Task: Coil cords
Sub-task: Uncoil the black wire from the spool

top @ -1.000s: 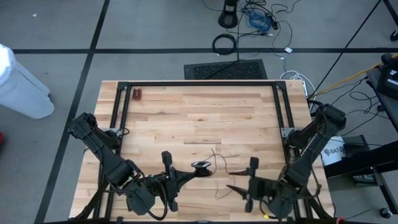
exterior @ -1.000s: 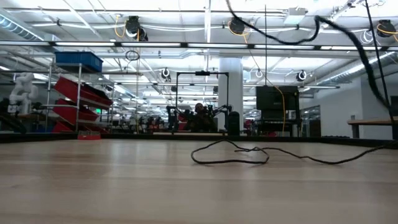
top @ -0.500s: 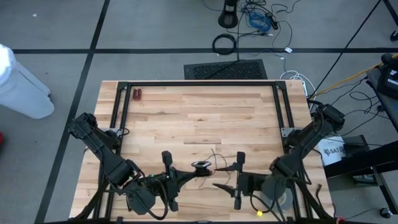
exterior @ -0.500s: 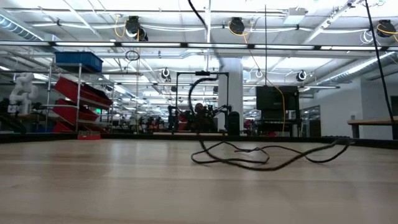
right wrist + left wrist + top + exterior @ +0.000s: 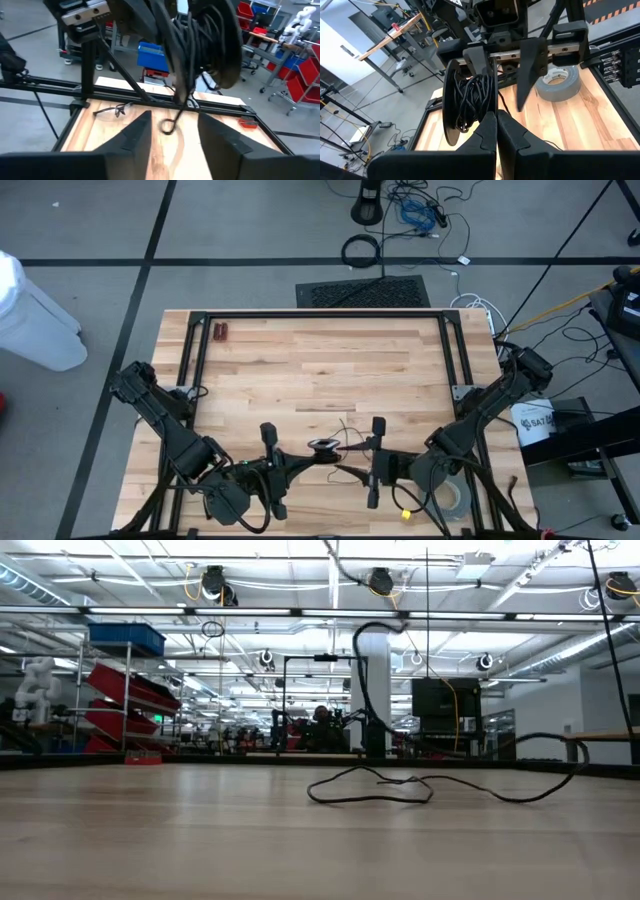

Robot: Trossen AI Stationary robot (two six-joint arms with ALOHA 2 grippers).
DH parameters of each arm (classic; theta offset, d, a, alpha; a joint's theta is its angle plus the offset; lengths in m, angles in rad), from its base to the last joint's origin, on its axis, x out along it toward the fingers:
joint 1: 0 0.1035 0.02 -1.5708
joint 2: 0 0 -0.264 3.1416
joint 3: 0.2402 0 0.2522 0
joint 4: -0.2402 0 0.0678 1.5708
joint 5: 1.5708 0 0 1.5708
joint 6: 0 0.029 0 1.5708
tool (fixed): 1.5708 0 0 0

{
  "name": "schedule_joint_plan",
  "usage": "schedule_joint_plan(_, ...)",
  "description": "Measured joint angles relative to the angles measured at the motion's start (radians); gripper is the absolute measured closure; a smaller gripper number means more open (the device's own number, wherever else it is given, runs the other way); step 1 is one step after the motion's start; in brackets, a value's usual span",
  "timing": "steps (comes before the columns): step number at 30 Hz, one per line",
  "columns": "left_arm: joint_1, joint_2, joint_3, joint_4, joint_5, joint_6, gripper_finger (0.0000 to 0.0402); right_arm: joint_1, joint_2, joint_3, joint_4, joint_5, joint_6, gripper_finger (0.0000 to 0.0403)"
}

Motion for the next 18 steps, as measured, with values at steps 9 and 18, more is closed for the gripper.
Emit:
schedule_joint_plan(9,0.000,0.000,0.000,-0.003,0.000,0.000,0.0402,0.008,0.000,0.000,-0.016,0.003,-0.004,0.0383)
schedule_joint_plan(18,-0.001,0.002,0.000,-0.003,0.061,-0.001,0.0402,0.062,-0.035,0.000,-0.089,0.036,-0.010,0.0401)
